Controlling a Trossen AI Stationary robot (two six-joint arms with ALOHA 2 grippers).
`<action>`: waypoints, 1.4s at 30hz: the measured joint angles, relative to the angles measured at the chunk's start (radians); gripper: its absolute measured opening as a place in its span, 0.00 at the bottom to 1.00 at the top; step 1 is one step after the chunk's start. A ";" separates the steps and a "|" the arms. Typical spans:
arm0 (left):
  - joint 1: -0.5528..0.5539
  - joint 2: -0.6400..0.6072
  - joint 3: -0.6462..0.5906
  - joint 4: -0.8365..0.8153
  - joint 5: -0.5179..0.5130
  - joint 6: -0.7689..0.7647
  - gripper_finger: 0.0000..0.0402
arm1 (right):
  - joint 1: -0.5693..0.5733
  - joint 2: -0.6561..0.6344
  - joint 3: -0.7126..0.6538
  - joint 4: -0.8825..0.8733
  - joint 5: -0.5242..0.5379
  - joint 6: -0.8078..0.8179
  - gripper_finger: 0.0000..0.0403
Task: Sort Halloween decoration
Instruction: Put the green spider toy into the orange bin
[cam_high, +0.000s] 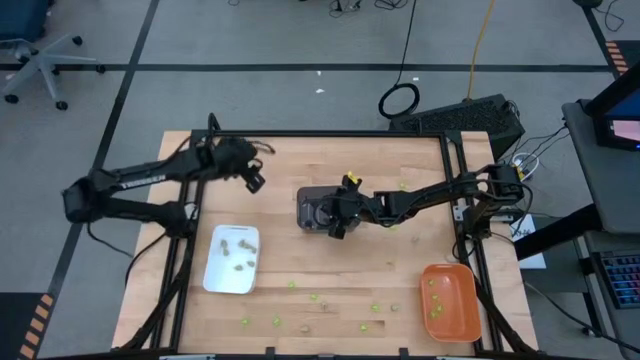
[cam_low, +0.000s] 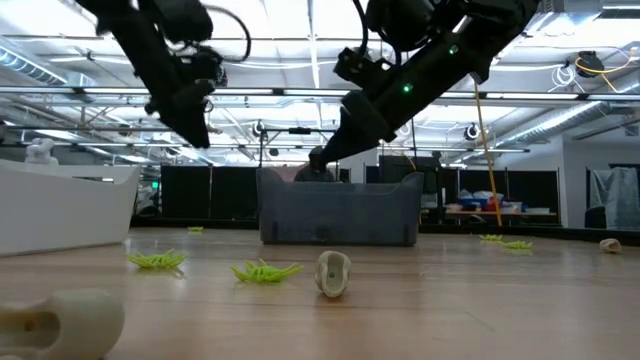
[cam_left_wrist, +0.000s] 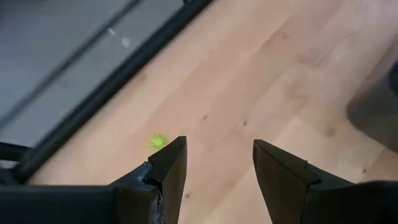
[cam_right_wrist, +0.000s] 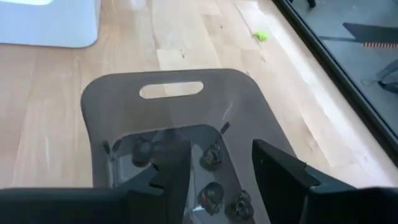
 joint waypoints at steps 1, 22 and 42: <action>0.043 0.016 0.000 0.005 0.049 0.016 0.45 | 0.000 0.000 0.000 0.001 0.000 -0.005 0.39; 0.324 0.411 0.000 0.122 0.219 0.124 0.45 | 0.000 0.005 0.000 0.015 -0.002 -0.018 0.39; 0.324 0.535 0.000 0.226 0.094 0.064 0.45 | 0.000 0.006 0.000 0.022 -0.003 -0.016 0.39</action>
